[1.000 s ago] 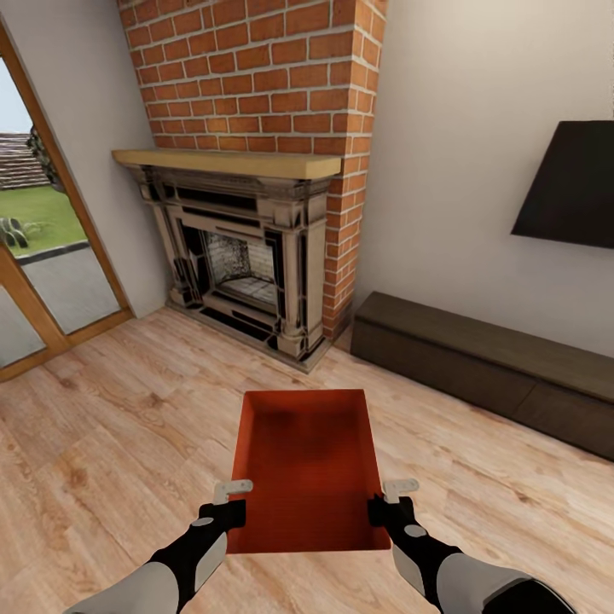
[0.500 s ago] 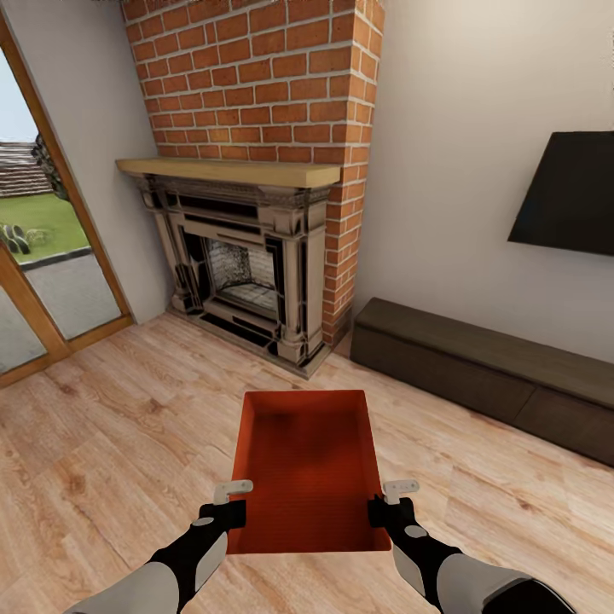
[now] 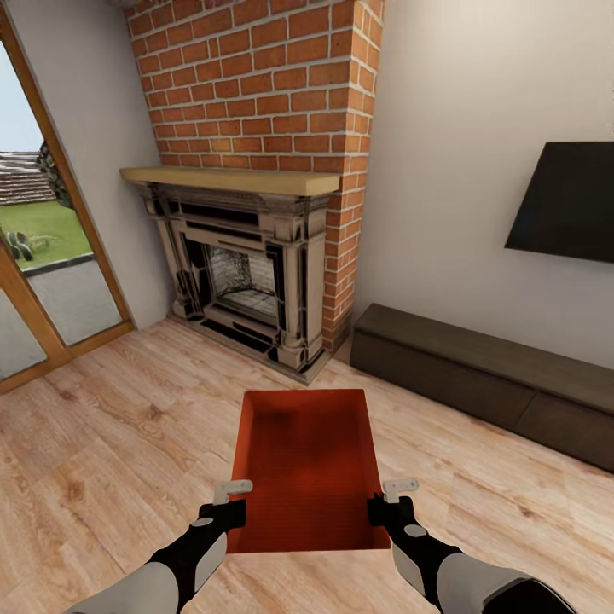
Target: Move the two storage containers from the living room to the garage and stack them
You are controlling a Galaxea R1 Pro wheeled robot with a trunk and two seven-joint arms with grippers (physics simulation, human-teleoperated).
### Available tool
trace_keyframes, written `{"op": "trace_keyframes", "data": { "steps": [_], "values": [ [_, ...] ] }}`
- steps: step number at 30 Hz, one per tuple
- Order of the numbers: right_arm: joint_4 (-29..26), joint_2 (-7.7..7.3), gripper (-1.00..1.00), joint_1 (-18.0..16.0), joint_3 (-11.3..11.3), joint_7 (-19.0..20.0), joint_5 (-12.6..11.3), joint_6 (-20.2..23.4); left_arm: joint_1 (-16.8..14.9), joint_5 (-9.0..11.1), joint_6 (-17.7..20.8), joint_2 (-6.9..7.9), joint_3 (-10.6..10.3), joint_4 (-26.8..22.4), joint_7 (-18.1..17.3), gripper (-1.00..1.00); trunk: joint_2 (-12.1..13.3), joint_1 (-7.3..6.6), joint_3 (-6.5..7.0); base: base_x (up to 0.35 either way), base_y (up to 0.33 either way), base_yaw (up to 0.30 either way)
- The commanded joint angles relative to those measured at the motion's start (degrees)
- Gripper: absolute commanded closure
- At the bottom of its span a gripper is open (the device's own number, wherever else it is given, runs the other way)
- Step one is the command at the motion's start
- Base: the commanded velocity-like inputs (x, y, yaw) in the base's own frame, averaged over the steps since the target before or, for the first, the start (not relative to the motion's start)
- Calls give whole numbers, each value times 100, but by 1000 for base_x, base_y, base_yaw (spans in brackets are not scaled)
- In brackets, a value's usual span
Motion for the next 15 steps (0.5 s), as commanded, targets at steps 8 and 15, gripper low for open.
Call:
{"op": "trace_keyframes", "data": {
  "steps": [8, 15],
  "values": [
    [134, 0, 100, -6, -105, -43, -184, -37, -7, -55, -28, 8, 52, -9, 122, 100, -5, 1, 68, 0, 0, 0],
    [134, 0, 100, -6, -105, -43, -184, -37, -6, -48, -28, 1, 52, -8, 123, 100, -5, 1, 133, 0, 0, 0]
  ]
}}
